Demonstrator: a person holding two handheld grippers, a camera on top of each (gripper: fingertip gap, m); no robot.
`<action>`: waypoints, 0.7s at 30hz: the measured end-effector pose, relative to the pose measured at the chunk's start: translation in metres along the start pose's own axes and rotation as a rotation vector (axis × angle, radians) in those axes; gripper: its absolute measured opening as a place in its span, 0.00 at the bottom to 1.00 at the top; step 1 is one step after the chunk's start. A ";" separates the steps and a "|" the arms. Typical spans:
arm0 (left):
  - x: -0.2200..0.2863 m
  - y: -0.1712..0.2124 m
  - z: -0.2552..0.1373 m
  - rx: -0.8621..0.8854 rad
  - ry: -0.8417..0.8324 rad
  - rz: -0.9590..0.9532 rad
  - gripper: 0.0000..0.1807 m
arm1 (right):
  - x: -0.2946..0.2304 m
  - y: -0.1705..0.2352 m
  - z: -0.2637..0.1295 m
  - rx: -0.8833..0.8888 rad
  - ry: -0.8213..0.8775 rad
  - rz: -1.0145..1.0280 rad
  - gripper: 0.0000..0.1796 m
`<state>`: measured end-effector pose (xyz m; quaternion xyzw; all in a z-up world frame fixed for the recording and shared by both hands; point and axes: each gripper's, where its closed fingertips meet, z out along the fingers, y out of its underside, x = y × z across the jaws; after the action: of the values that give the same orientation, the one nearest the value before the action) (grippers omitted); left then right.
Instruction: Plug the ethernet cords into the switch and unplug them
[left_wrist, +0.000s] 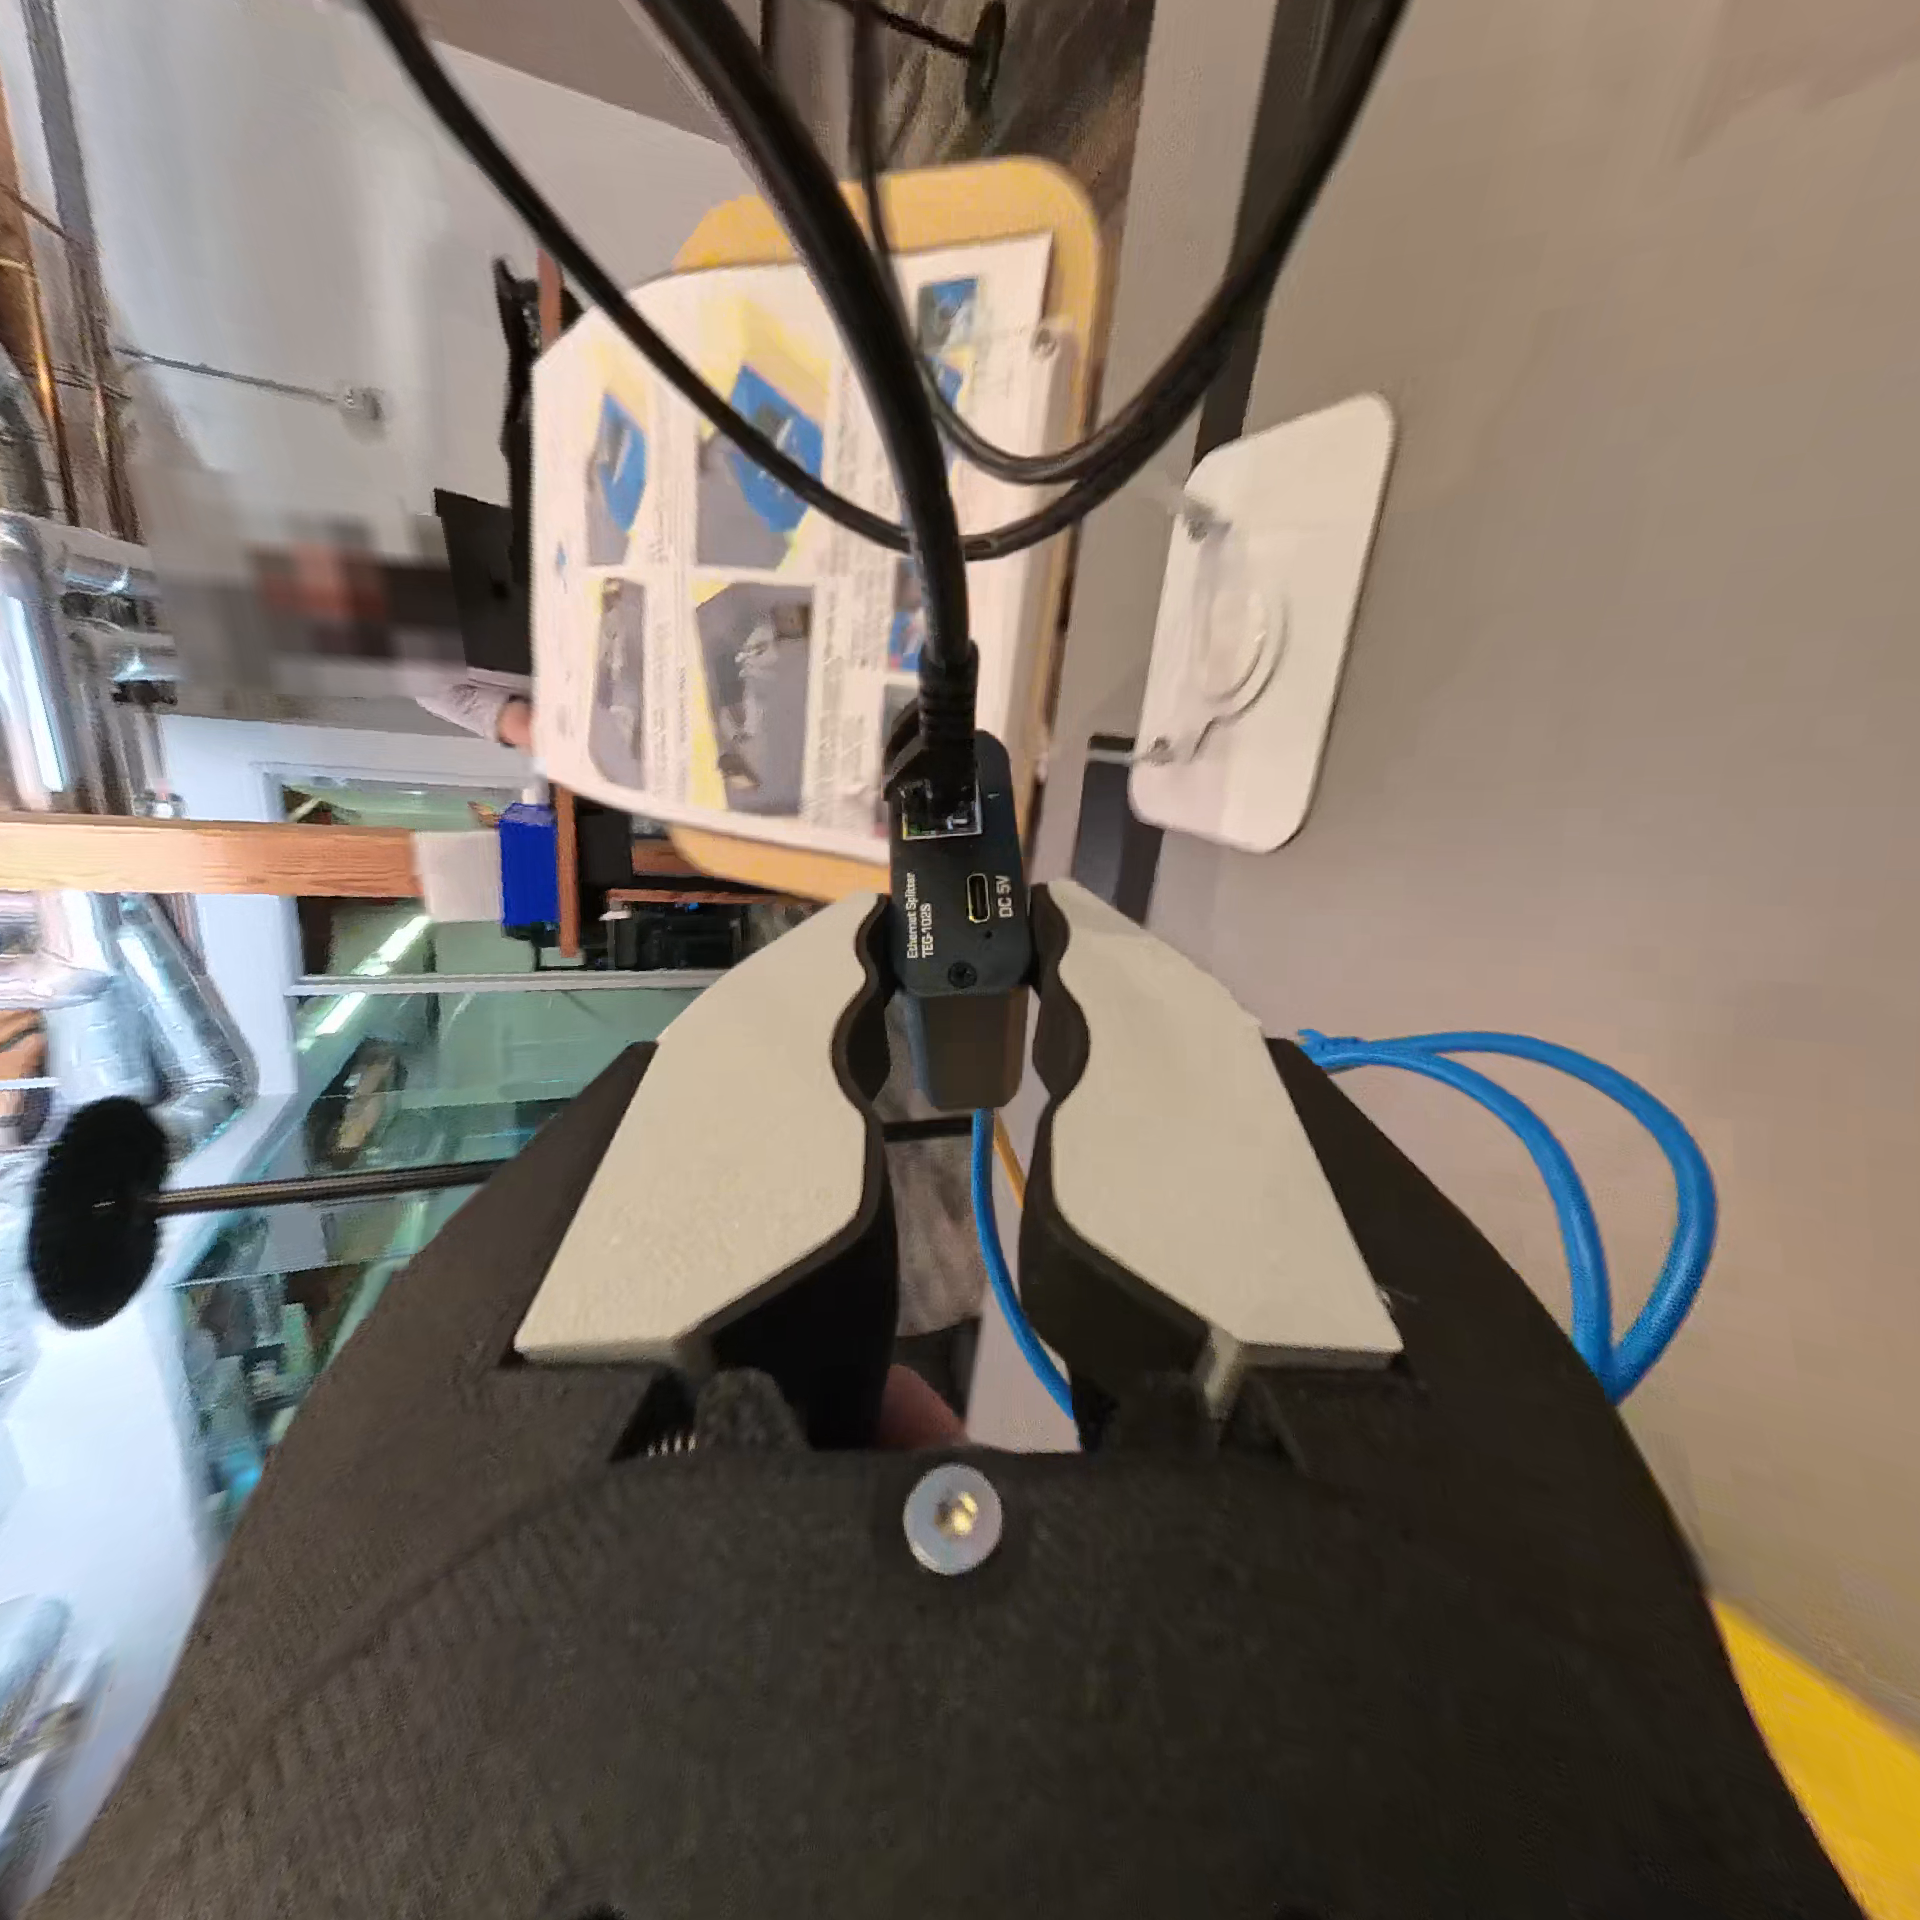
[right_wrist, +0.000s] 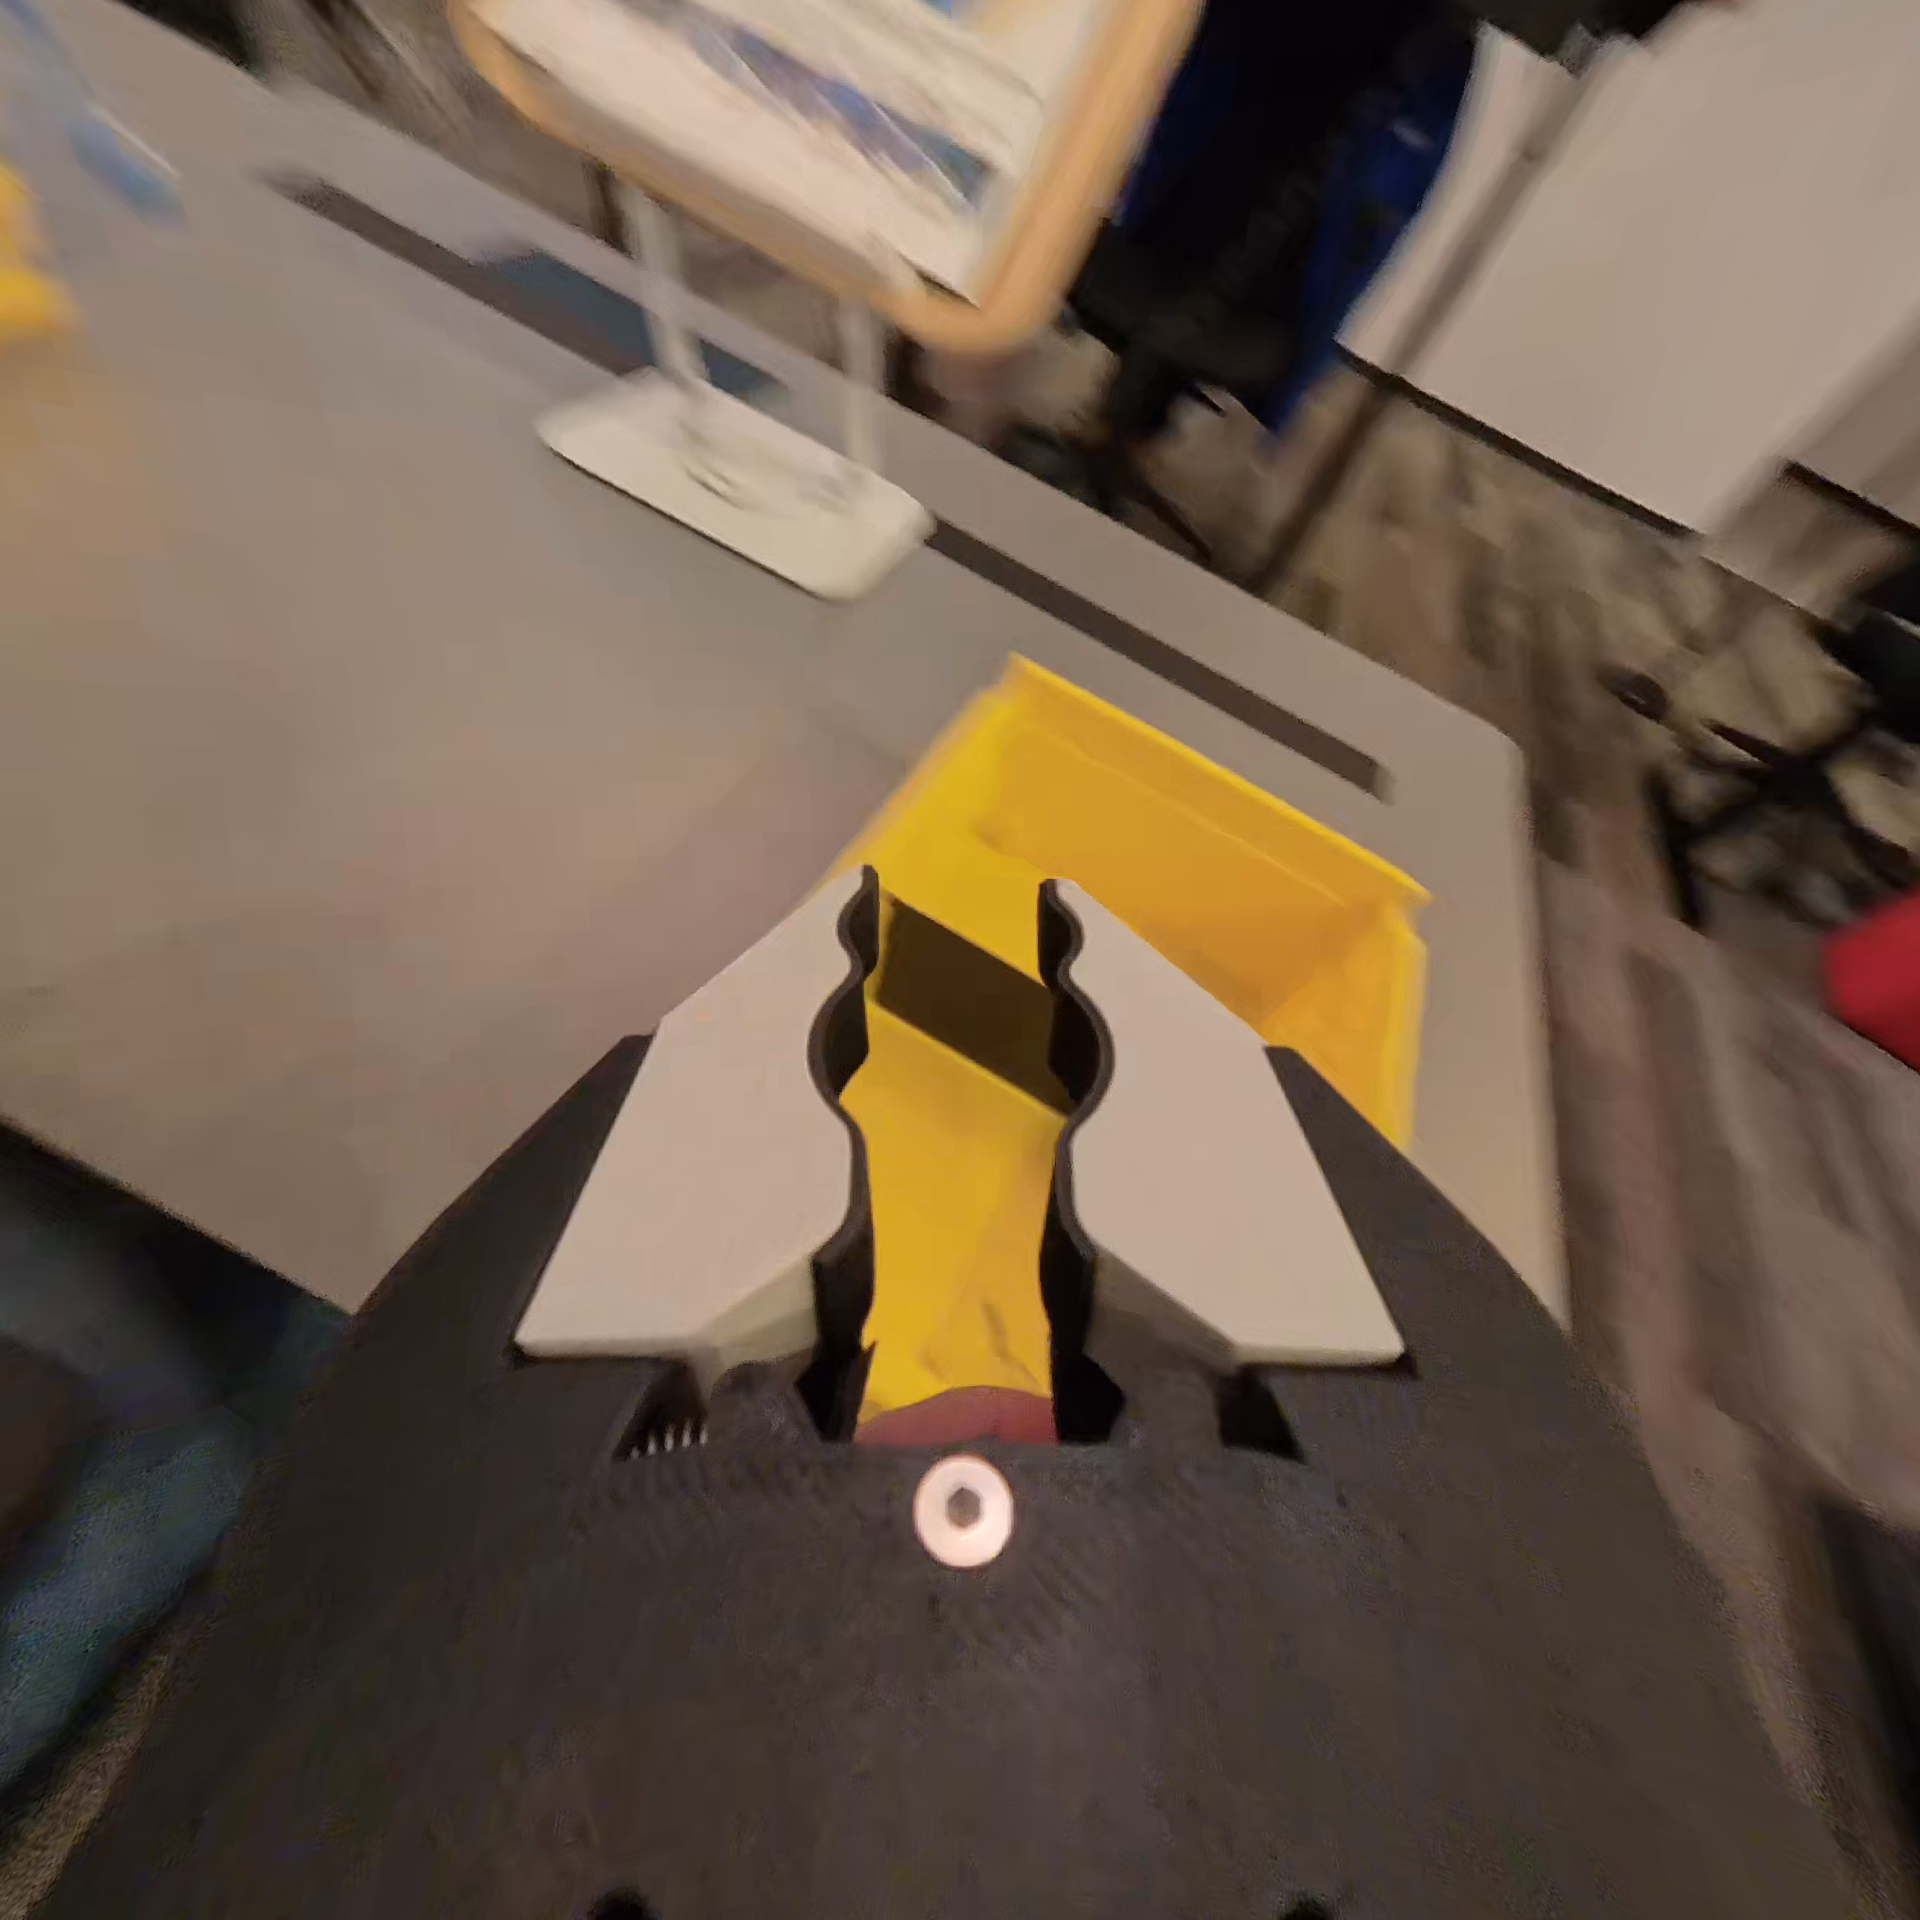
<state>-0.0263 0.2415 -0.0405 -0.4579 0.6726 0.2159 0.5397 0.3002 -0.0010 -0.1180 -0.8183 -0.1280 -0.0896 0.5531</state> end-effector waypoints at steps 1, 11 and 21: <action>0.014 -0.008 0.006 0.012 0.019 -0.024 0.13 | -0.023 -0.019 0.006 0.049 -0.077 0.007 0.18; 0.093 -0.052 0.031 0.045 0.033 -0.118 0.13 | -0.177 -0.107 0.107 0.267 -0.459 0.174 0.22; 0.136 -0.065 0.032 0.075 0.079 -0.127 0.13 | -0.221 -0.112 0.173 0.284 -0.560 0.216 0.06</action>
<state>0.0464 0.1832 -0.1628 -0.4873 0.6705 0.1376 0.5422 0.0565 0.1749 -0.1475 -0.7348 -0.1985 0.2167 0.6113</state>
